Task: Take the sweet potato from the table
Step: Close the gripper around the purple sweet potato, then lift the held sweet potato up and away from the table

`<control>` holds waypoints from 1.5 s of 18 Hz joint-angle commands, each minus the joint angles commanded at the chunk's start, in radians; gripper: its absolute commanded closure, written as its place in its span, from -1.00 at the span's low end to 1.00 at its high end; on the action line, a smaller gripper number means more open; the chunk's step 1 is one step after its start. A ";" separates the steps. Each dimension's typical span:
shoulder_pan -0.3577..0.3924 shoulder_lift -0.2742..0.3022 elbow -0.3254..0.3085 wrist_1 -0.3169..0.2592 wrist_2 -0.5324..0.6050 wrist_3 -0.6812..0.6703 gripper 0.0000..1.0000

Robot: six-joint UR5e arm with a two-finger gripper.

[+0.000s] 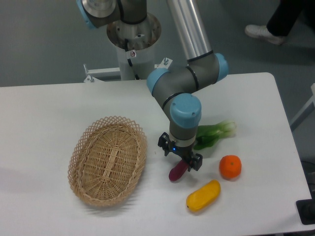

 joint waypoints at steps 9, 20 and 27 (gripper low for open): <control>0.000 -0.002 0.009 0.017 0.002 0.026 0.39; 0.014 0.049 0.086 -0.011 -0.002 0.112 0.45; 0.098 0.107 0.323 -0.377 -0.009 0.221 0.45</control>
